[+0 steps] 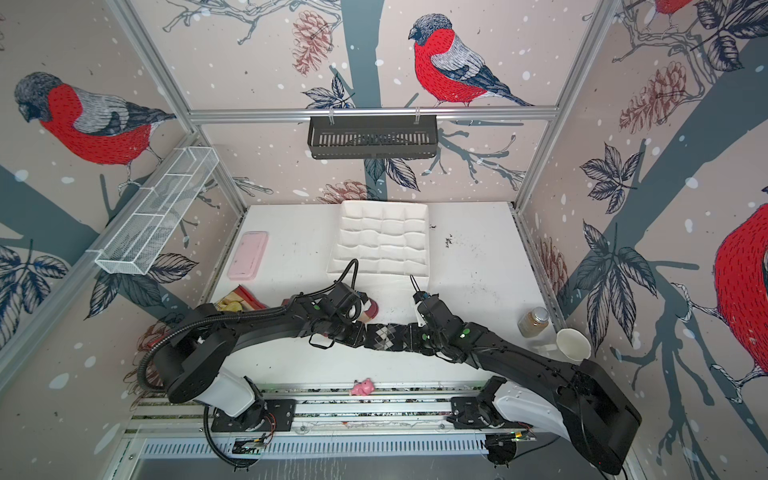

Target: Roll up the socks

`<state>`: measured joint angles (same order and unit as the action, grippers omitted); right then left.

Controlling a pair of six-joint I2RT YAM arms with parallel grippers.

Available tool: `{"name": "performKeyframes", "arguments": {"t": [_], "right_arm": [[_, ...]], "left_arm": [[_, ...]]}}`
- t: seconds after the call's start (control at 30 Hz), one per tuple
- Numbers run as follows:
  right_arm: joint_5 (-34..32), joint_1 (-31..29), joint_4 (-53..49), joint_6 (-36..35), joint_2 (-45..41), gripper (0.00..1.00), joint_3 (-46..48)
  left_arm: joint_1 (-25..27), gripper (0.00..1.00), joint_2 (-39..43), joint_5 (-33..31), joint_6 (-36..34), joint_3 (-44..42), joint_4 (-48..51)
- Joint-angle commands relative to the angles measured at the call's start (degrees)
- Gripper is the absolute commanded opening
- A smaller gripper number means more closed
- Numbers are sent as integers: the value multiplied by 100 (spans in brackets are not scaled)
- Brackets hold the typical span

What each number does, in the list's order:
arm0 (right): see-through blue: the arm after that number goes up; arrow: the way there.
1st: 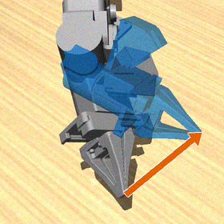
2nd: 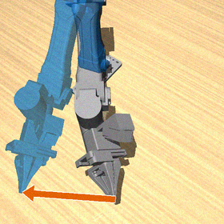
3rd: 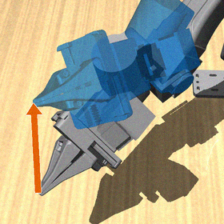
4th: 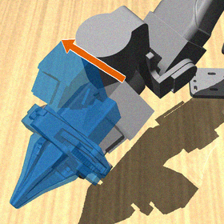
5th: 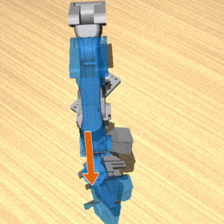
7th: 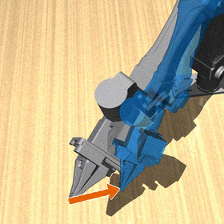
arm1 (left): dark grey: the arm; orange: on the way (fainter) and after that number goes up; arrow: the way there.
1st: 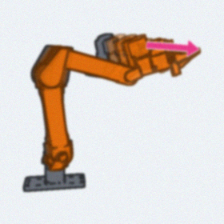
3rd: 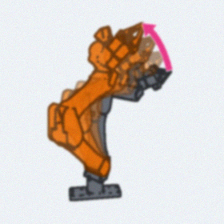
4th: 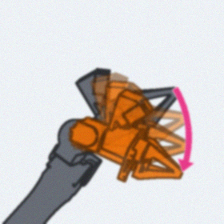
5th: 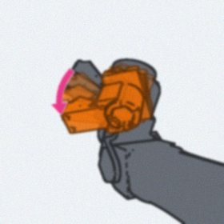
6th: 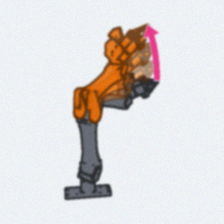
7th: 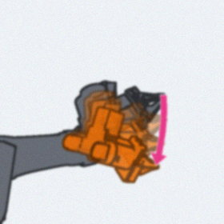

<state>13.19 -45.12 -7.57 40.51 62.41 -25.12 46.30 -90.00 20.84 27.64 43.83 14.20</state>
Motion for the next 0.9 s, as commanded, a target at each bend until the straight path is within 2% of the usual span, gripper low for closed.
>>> {"name": "performKeyframes", "arguments": {"t": [0.0,0.27,0.47,0.87], "right_arm": [[-107,-67,27,27,114,24,-67],[-102,-157,126,27,343,23,-141],[-55,-159,274,31,514,21,-133],[-44,-53,636,36,807,19,-41]], "left_arm": [[-7,26,-66,-161,101,-23,-354],[-7,26,-388,-110,35,44,-506],[-7,10,-447,72,-60,94,-501],[1,5,-306,365,-337,519,-193]]}}
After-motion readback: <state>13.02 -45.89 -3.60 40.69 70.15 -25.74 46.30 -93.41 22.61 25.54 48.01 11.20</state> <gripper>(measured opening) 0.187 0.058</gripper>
